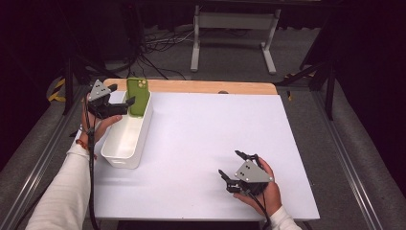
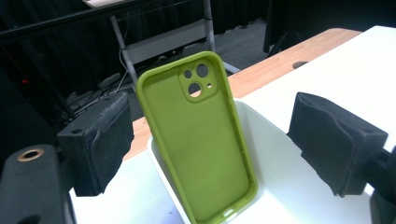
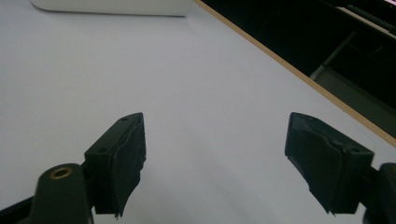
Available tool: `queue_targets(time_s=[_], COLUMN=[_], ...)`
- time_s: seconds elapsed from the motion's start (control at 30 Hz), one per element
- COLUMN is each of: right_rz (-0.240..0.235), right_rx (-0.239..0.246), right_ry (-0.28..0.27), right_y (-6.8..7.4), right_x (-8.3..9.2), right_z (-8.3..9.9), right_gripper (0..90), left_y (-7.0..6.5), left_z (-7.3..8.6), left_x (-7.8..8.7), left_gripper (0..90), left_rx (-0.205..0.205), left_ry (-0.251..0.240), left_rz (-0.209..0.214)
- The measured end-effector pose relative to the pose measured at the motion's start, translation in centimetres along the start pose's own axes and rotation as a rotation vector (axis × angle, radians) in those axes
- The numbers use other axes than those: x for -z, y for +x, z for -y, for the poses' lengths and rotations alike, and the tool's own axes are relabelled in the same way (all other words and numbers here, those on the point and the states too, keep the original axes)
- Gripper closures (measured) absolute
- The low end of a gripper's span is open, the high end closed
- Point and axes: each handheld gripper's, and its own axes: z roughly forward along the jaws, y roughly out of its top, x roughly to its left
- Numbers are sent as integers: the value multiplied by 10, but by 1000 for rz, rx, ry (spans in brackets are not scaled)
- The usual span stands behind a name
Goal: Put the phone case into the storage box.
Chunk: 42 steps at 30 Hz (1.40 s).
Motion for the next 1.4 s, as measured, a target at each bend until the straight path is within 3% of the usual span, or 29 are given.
queue_targets(time_s=[0.7,1.0,1.4], right_rz=[5,6,10], right_rx=[-3,-1,-5], right_ry=[-8,-8,-12], right_y=[0,0,-1], right_x=[0,0,1], right_z=[-1,-1,1], right_gripper=[216,218,220], left_y=[-16,-22,-35], left_z=[7,11,6], left_x=[38,44,62], left_gripper=[129,123,122], left_rx=[50,38,22], left_ry=[-97,-100,-148], left_rz=[49,67,94])
